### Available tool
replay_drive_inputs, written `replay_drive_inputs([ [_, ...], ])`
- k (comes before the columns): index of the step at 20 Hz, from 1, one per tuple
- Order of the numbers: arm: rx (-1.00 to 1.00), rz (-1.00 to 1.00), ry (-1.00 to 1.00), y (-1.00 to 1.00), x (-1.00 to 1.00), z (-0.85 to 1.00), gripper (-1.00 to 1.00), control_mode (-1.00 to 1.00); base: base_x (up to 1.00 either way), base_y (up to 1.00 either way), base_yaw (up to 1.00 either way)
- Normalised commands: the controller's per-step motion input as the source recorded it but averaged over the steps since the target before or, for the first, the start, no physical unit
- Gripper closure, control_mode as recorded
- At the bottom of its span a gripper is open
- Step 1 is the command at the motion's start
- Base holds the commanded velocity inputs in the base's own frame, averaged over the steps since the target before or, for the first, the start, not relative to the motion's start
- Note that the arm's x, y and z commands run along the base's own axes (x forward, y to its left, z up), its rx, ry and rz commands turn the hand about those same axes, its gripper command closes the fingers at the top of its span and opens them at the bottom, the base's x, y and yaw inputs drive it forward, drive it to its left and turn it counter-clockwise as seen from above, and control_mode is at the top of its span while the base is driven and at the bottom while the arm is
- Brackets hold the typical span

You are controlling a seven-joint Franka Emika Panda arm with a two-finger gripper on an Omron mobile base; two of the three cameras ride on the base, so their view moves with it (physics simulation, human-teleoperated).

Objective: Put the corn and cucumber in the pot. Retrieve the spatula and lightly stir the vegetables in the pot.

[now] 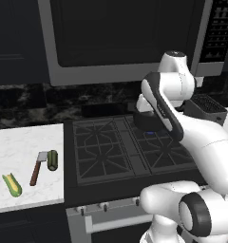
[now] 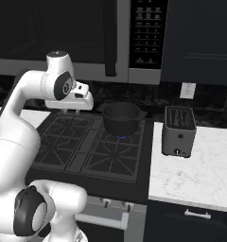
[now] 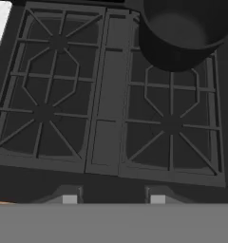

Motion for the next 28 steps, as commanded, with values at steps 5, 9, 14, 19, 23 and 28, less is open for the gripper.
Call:
replay_drive_inputs([
  [5, 0.0, 0.0, 0.01, 0.02, -0.08, 0.0, -1.0, -1.0, 0.0, 0.0, 0.0],
  [9, 0.01, 0.0, 0.07, 0.66, -0.59, -0.36, -1.0, -1.0, 0.0, 0.0, 0.0],
  [14, 0.18, 0.0, 0.01, 1.0, -0.54, -0.94, -1.0, -1.0, 0.0, 0.0, 0.0],
  [19, 0.44, 0.0, 0.0, 1.0, -0.25, -0.54, -1.0, -1.0, 0.0, 0.0, 0.0],
  [23, 0.29, 0.0, 0.04, 1.0, 0.12, -0.06, -1.0, -1.0, 0.0, 0.0, 0.0],
  [28, 0.1, -0.05, 0.22, 0.98, 0.36, -0.13, -1.0, -1.0, 0.0, 0.0, 0.0],
])
